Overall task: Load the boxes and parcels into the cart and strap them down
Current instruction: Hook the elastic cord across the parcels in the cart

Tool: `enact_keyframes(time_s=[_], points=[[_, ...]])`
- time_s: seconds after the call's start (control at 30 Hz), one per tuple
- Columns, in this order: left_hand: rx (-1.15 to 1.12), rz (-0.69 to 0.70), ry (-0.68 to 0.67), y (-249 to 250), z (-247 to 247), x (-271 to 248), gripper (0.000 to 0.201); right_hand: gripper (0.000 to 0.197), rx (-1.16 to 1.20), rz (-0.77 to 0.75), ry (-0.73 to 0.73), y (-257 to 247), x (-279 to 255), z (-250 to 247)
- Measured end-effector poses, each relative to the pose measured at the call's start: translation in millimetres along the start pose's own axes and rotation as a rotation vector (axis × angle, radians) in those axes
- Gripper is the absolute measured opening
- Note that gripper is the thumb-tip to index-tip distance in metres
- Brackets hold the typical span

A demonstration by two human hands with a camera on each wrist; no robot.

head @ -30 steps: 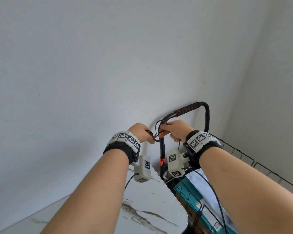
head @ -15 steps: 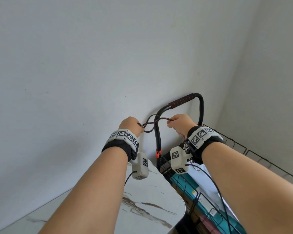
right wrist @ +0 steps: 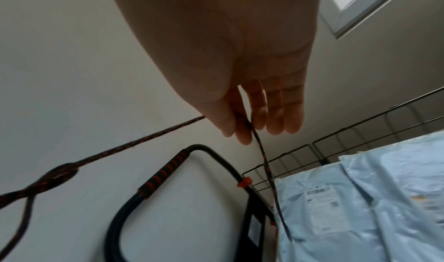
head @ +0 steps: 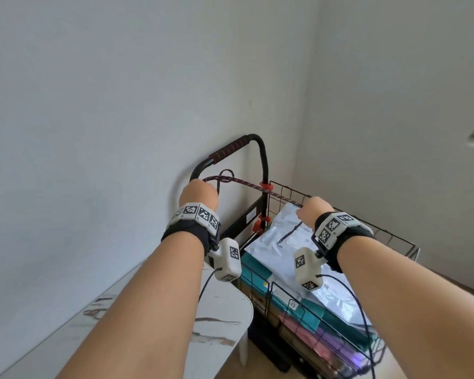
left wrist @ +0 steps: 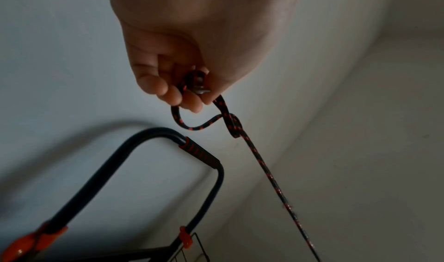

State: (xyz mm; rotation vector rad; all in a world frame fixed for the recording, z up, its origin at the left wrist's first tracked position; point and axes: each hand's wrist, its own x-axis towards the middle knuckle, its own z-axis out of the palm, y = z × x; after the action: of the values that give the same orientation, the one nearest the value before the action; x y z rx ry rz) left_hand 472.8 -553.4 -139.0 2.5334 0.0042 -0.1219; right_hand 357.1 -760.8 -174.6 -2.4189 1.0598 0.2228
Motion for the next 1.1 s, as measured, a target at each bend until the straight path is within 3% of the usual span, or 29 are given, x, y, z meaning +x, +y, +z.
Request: enact_keyframes(time_s=[0.13, 0.37, 0.43, 0.57, 0.67, 0.83, 0.97, 1.1], points=[[-0.046, -0.017, -0.015, 38.2, 27.2, -22.9, 0.036, 0.022, 0.004, 0.093, 0.005, 64.6, 7.6, -15.7], [-0.024, 0.104, -0.043, 118.0, 99.4, -88.6, 0.035, 0.045, 0.287, 0.217, 0.047, 186.1, 15.9, -51.7], [-0.029, 0.128, -0.063, 143.3, 126.2, -111.0, 0.036, 0.043, 0.387, 0.223, 0.034, 220.7, 22.8, -64.5], [0.007, 0.154, -0.105, 187.1, 180.8, -158.6, 0.041, 0.018, 0.470, 0.170, -0.013, 280.5, 29.7, -91.3], [0.033, 0.160, -0.119, 208.9, 215.8, -189.9, 0.038, 0.009, 0.456, 0.075, -0.005, 313.8, 31.6, -107.2], [0.070, 0.165, -0.160, 234.3, 257.8, -220.3, 0.038, 0.015, 0.437, 0.023, 0.011, 357.9, 43.8, -126.5], [0.093, 0.130, -0.152, 251.8, 280.7, -221.4, 0.038, 0.016, 0.379, 0.011, 0.093, 382.4, 59.6, -136.4], [0.107, 0.111, -0.135, 266.2, 299.2, -205.2, 0.040, 0.013, 0.475, 0.024, 0.102, 396.4, 88.8, -138.0]])
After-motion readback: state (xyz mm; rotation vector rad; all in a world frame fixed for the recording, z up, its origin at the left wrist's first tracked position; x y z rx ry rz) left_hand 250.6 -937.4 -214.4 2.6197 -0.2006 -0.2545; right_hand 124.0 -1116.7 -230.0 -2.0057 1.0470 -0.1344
